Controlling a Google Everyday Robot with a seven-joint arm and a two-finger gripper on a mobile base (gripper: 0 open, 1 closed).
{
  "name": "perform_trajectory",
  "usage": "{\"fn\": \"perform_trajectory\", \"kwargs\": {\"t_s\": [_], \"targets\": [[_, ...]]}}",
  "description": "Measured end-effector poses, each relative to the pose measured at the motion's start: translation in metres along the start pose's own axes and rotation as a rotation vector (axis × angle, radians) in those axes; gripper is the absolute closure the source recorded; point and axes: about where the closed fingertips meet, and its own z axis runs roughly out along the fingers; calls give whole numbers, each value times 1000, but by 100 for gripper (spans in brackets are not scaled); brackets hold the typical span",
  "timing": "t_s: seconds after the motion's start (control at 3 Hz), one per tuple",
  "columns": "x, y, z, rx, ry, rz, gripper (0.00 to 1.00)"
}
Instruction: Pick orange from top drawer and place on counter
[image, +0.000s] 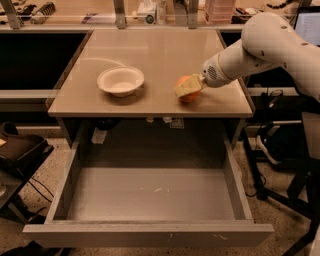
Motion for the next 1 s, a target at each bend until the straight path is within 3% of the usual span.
{"fn": "perform_trajectory", "kwargs": {"t_s": [0.33, 0.67, 1.0], "targets": [[0, 0, 0, 0, 0, 0, 12], [0, 0, 0, 0, 0, 0, 0], [0, 0, 0, 0, 0, 0, 0]]}}
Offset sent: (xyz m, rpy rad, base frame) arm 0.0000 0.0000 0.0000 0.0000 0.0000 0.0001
